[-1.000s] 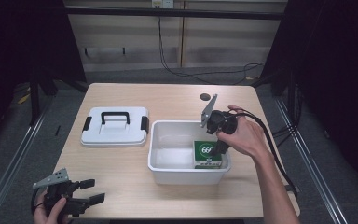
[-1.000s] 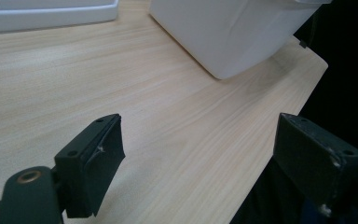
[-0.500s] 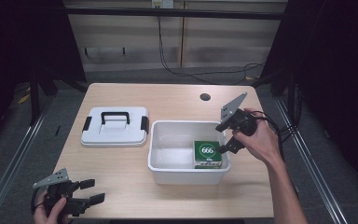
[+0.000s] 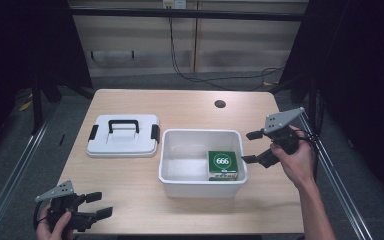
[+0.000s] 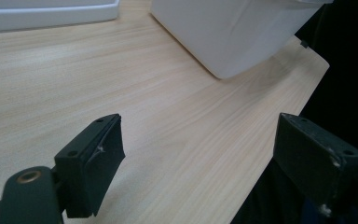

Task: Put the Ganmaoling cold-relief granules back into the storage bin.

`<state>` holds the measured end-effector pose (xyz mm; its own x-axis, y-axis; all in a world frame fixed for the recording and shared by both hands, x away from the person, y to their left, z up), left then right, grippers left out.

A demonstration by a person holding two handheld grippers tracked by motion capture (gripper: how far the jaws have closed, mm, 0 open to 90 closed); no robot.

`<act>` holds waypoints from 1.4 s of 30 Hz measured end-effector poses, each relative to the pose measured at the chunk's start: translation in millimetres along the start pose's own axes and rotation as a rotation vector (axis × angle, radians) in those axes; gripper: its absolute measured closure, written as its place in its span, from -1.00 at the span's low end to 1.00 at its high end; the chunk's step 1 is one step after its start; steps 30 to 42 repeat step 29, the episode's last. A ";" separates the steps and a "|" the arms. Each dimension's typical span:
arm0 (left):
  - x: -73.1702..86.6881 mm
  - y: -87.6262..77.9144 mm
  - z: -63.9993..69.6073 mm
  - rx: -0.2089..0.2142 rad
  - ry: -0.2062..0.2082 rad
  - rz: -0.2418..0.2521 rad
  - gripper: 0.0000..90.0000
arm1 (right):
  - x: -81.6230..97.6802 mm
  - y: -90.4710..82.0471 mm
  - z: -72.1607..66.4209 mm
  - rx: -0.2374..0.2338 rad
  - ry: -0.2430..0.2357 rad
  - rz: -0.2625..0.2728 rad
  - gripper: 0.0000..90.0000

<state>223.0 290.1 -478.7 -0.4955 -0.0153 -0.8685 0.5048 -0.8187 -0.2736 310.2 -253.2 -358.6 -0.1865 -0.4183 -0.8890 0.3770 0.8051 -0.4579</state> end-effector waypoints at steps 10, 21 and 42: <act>0.0 0.8 -0.4 -0.004 -0.001 -0.001 -0.64 | 35.8 -26.6 -4.3 0.142 0.078 0.090 -0.50; -0.4 2.8 -1.4 -0.003 0.003 -0.010 -0.64 | 79.6 -47.8 -15.7 0.233 0.176 0.152 -0.67; -0.6 1.6 -1.4 -0.005 0.001 -0.006 -0.64 | 109.3 -43.9 -19.3 0.260 0.216 0.150 -0.69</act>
Point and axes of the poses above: each handheld gripper's, and its own axes: y roughly forward along the jaws, x roughly out of its underside, z roughly to its right, the point moved 2 cm from there along y, roughly forward along the jaws, and after that the axes turned 15 degrees about z, right-handed, at the moved point
